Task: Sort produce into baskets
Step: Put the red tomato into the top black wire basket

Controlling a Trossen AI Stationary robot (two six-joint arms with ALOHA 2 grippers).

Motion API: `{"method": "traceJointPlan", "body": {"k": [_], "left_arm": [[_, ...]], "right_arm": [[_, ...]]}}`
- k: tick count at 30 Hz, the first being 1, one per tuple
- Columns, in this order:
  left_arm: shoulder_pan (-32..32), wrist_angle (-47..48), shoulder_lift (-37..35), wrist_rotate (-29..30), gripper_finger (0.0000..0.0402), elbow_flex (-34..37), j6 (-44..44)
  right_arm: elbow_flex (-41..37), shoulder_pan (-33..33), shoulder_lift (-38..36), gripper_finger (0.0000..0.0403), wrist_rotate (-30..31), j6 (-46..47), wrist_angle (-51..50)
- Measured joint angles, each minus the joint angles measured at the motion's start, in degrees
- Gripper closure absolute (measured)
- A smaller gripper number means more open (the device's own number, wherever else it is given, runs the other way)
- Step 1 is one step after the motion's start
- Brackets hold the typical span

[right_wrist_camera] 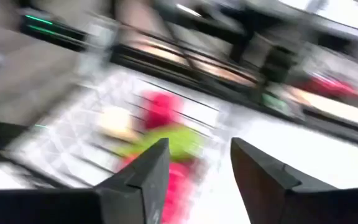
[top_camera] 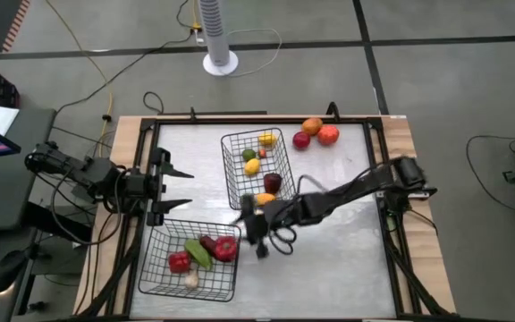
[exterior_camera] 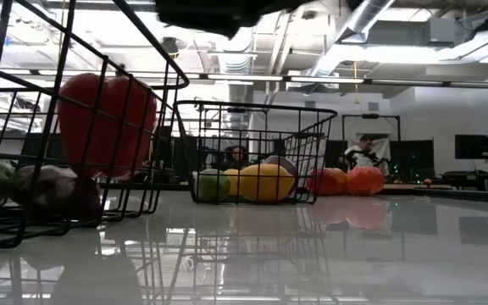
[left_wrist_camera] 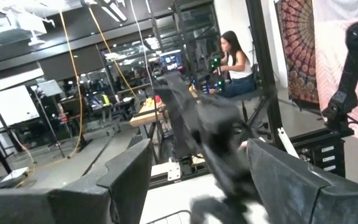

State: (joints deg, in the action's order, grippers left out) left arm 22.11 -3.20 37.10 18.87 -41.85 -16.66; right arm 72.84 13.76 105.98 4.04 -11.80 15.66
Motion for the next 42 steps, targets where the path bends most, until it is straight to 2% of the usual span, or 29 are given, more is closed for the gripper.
{"method": "traceJointPlan", "body": {"k": [3,9,15,19,25,29,32,37,42], "left_arm": [[0.00,0.63,0.00,-0.02,0.0152,0.00,0.19],[0.00,0.79,0.00,-0.01,0.0152,0.00,0.22],[0.00,0.80,0.02,-0.01,0.0152,0.00,0.88],[-0.02,0.81,0.01,-0.01,0.0152,0.00,0.87],[-0.02,0.84,0.00,1.49,0.0152,0.00,0.82],[-0.04,0.83,0.04,2.30,0.0152,0.00,0.82],[-0.04,0.80,0.30,2.47,0.0152,0.00,0.61],[-0.04,0.76,0.51,2.93,0.0152,0.02,0.37],[-0.09,0.77,0.50,3.05,0.0152,0.02,0.36]], "right_arm": [[0.10,-1.08,-5.92,0.0188,8.70,2.16,-10.34],[-0.34,-1.59,-12.94,0.0187,18.21,6.85,-27.24],[-11.93,-2.03,-20.30,0.0207,34.15,7.82,-25.57],[-20.96,-3.89,-28.00,0.0228,39.28,8.75,-18.63],[-32.89,-9.97,-36.82,0.0251,39.63,12.57,-12.93],[-38.91,-15.36,-39.22,0.0256,39.60,17.73,-11.89],[-42.61,-19.22,-39.23,0.0256,39.33,20.65,-10.11],[-47.85,-24.99,-36.16,0.0246,32.56,20.63,-1.62],[-48.74,-29.44,-32.26,0.0206,27.40,16.90,3.94]]}}
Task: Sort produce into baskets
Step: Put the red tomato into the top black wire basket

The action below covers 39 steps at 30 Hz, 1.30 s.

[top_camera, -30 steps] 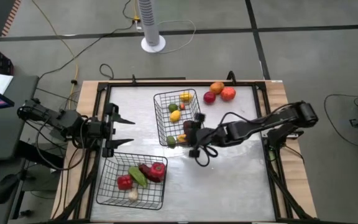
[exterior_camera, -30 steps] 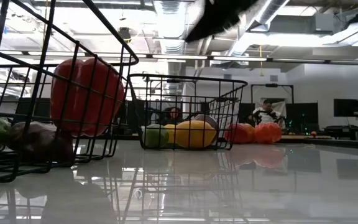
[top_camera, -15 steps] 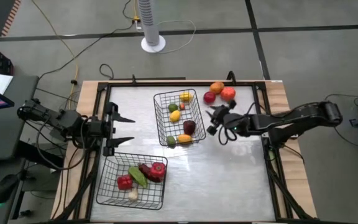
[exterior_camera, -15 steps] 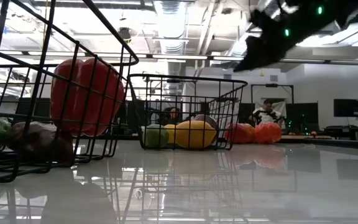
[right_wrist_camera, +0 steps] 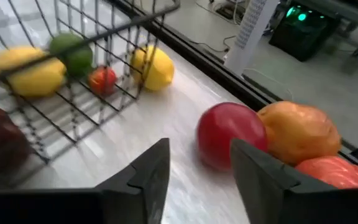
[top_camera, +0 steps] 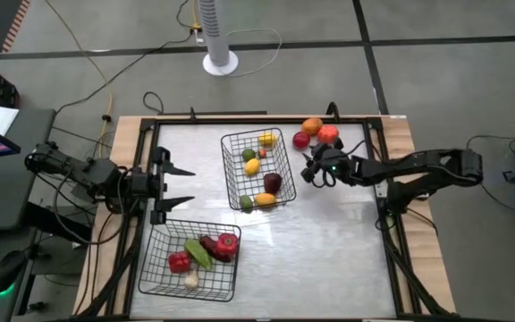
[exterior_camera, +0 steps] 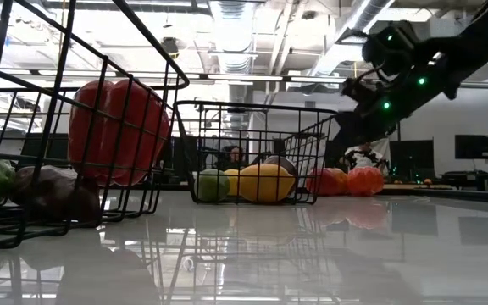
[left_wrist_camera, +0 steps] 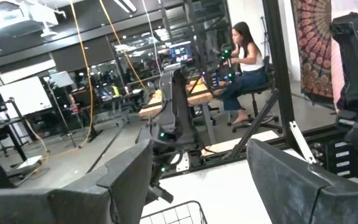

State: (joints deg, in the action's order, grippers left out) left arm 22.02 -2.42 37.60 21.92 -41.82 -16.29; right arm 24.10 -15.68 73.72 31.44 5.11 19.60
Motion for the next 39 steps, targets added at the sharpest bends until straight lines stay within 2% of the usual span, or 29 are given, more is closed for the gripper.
{"method": "traceJointPlan", "body": {"k": [7,17,22,25,30,35,39], "left_arm": [[0.00,0.21,-0.02,1.72,0.0152,0.00,-0.57],[0.00,0.38,-0.02,2.99,0.0152,0.00,-1.96],[0.00,0.38,-0.02,2.99,0.0152,0.00,-1.88],[0.00,0.40,-0.02,2.99,0.0152,0.00,-1.88],[0.00,0.45,-0.02,3.03,0.0152,0.00,-1.84],[0.00,1.09,-0.01,3.25,0.0152,0.00,-1.79],[0.03,2.33,0.00,4.38,0.0152,0.00,-1.66]], "right_arm": [[0.93,-5.51,2.53,0.0117,-0.66,-5.15,1.09],[6.30,-12.25,2.51,0.0030,-11.78,-8.59,-1.15],[7.25,-13.29,4.19,0.0025,-14.04,-8.81,-0.61],[8.13,-12.74,8.04,0.0031,-14.89,-9.63,0.44],[10.84,-12.09,15.29,0.0038,-12.34,-12.51,3.34],[13.61,-13.76,20.44,0.0043,-14.48,-11.75,3.45],[14.10,-14.49,23.81,0.0055,-10.50,-11.87,3.25]]}}
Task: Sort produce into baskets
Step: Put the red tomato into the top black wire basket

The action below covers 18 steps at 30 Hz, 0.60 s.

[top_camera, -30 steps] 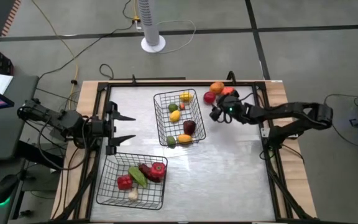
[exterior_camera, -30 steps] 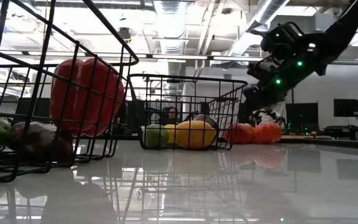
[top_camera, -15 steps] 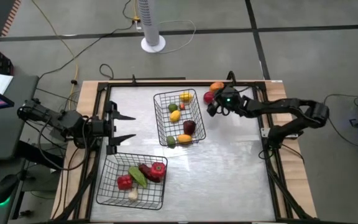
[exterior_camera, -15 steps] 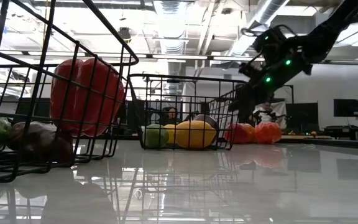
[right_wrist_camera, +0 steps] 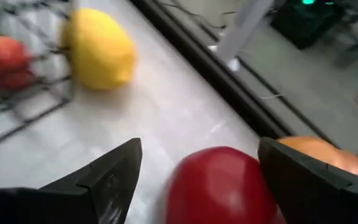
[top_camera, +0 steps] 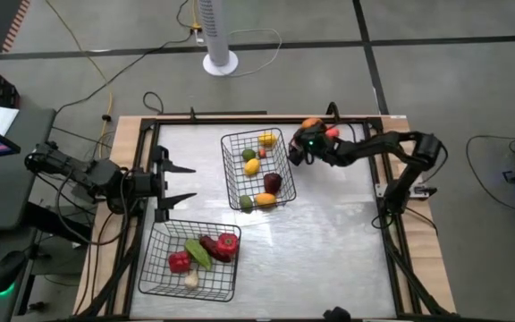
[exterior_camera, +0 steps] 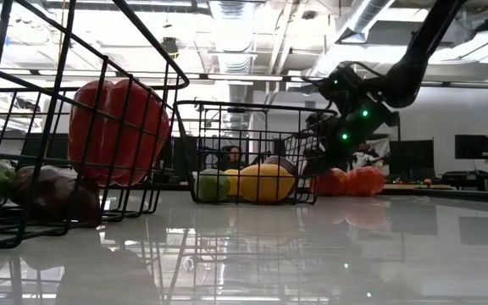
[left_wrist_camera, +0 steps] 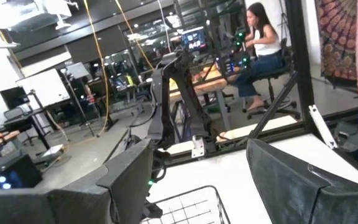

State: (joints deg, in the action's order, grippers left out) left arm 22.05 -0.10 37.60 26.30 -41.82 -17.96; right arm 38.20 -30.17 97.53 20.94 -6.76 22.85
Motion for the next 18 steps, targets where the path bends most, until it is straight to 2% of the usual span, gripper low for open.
{"method": "traceJointPlan", "body": {"k": [9,13,18], "left_arm": [[-0.03,0.24,-0.02,1.52,0.0152,0.00,0.15],[-0.03,0.26,-0.02,1.60,0.0152,0.00,0.46],[-0.03,0.73,-0.02,1.56,0.0152,0.00,1.74]], "right_arm": [[-0.07,2.25,1.65,0.0100,4.21,1.12,-1.07],[-0.18,4.09,1.40,0.0106,8.50,1.34,-1.68],[-0.33,6.84,-0.31,0.0108,9.15,1.55,-3.41]]}}
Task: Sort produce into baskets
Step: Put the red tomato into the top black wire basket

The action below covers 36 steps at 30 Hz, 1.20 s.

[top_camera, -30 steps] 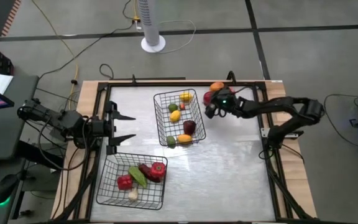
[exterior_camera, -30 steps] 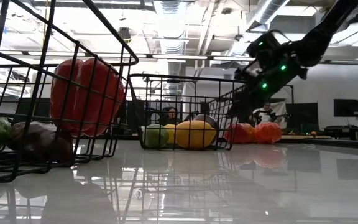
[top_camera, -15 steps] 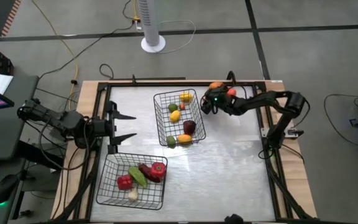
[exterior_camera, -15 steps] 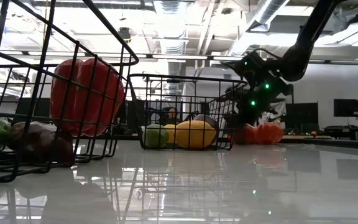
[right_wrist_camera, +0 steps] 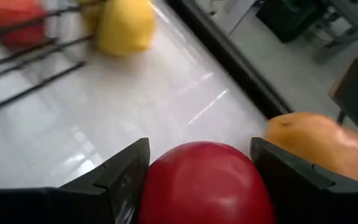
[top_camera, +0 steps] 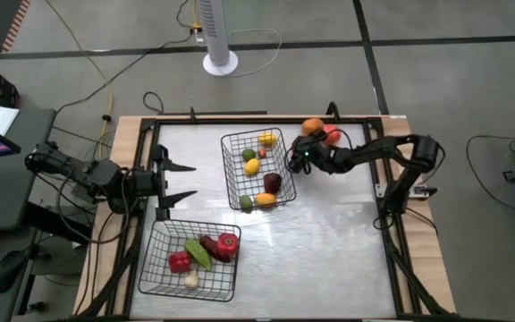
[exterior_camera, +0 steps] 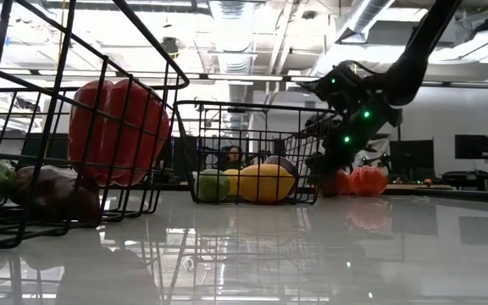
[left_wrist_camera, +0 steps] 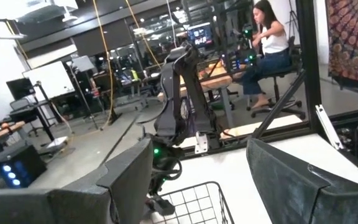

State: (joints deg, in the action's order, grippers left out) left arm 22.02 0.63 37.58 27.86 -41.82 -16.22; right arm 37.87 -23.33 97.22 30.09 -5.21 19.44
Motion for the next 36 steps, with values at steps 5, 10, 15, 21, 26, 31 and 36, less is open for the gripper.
{"method": "traceJointPlan", "body": {"k": [5,10,15,21,26,31,36], "left_arm": [[0.09,0.43,-0.10,-0.14,0.0152,0.00,2.02],[0.09,0.52,-0.09,-0.16,0.0152,0.00,3.35],[0.09,0.90,-0.10,-0.18,0.0152,0.00,4.46],[0.09,1.43,0.25,-0.16,0.0152,0.00,4.93],[0.09,1.03,0.99,-0.11,0.0152,0.00,5.02],[0.02,1.12,2.01,0.06,0.0152,0.00,4.89],[0.00,1.34,2.57,0.93,0.0152,0.00,4.78]], "right_arm": [[-0.02,3.51,-6.45,0.0109,3.65,1.43,-6.70],[0.00,6.67,-17.90,0.0108,5.99,5.51,-15.01],[0.01,11.43,-29.24,0.0108,2.26,11.15,-16.95],[0.11,21.11,-33.15,0.0107,-12.32,13.78,-7.22],[0.10,28.01,-28.69,0.0107,-10.42,8.35,1.98],[0.11,28.77,-21.15,0.0106,-8.24,1.50,14.28],[0.41,25.85,-16.53,0.0085,-7.68,1.69,17.79]]}}
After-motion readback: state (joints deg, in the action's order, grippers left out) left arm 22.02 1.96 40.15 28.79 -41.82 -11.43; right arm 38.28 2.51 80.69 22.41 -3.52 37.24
